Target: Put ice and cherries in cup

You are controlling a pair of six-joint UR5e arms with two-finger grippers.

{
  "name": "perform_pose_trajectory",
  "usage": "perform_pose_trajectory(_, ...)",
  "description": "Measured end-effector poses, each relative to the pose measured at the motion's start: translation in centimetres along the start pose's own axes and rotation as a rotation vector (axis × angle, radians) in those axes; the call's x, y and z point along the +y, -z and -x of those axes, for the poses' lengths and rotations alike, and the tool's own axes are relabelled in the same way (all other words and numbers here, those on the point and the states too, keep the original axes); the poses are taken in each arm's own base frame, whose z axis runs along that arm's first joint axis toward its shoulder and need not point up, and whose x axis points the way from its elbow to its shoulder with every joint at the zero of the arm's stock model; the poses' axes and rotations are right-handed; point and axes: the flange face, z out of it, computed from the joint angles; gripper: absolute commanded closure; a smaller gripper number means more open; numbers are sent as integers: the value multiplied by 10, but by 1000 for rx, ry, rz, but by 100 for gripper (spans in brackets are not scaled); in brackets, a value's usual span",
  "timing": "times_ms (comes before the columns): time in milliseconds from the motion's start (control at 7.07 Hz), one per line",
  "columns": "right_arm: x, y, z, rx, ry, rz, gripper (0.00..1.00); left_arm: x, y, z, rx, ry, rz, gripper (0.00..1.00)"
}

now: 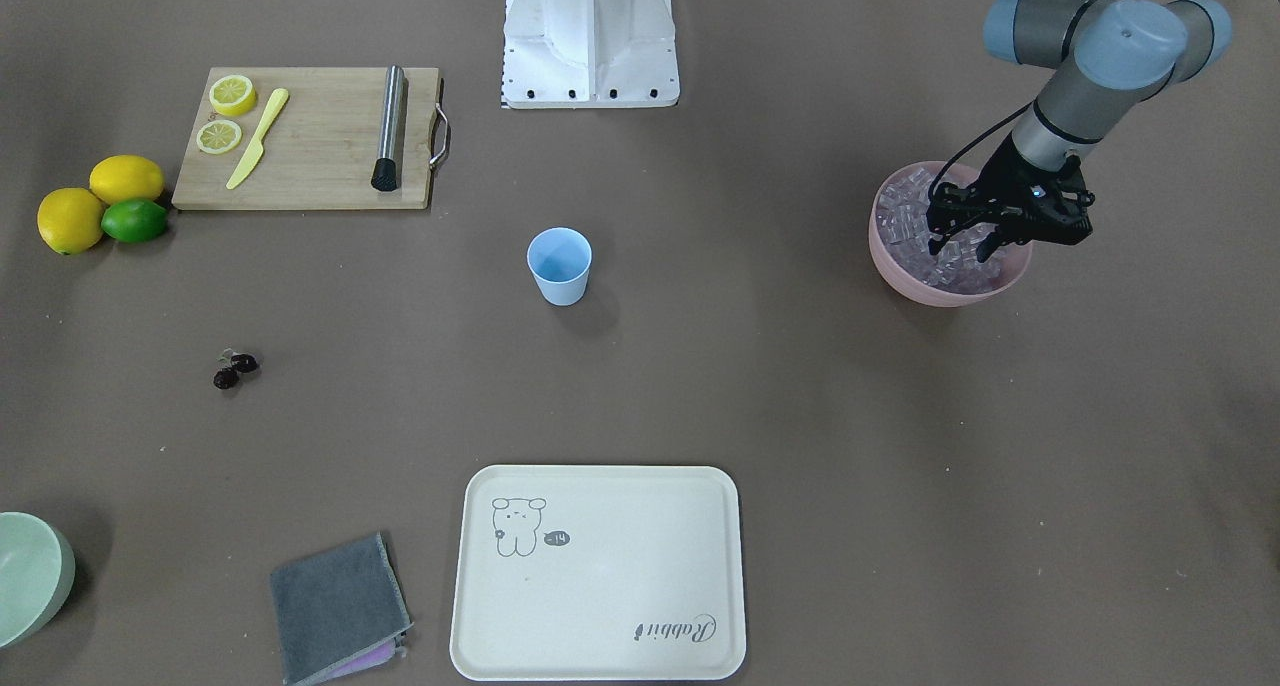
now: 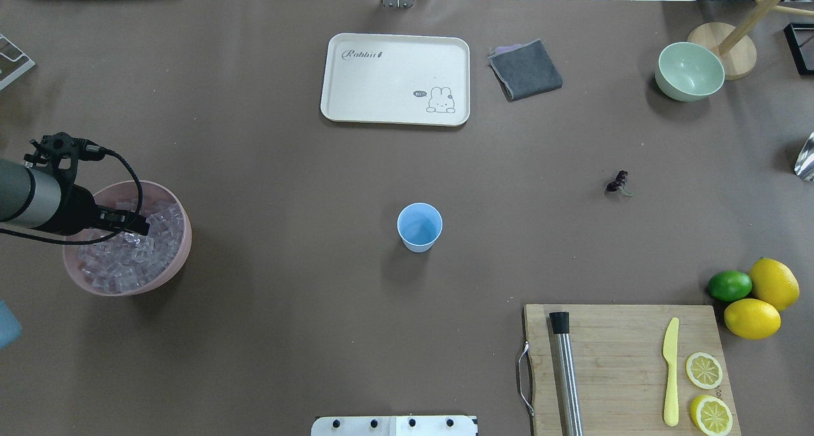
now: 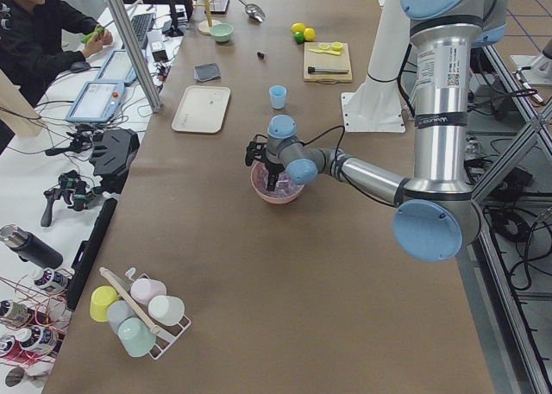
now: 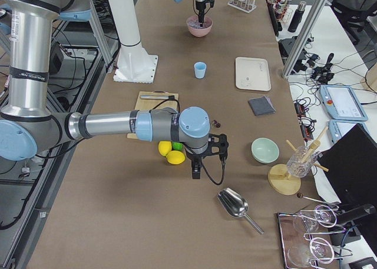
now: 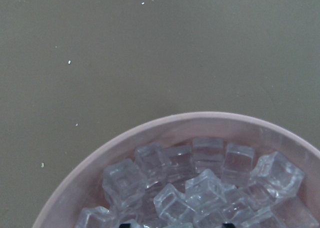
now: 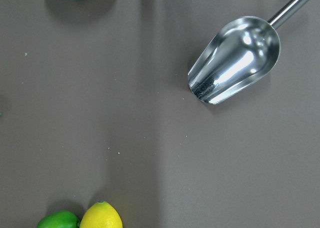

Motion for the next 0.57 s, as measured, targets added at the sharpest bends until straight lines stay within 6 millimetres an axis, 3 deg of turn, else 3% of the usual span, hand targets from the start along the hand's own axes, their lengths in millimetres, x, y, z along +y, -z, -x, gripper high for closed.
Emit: perform_pose_trajectory(565,2,2,-1,1,-3,-4,0,3,1,-5,6,11,4,38)
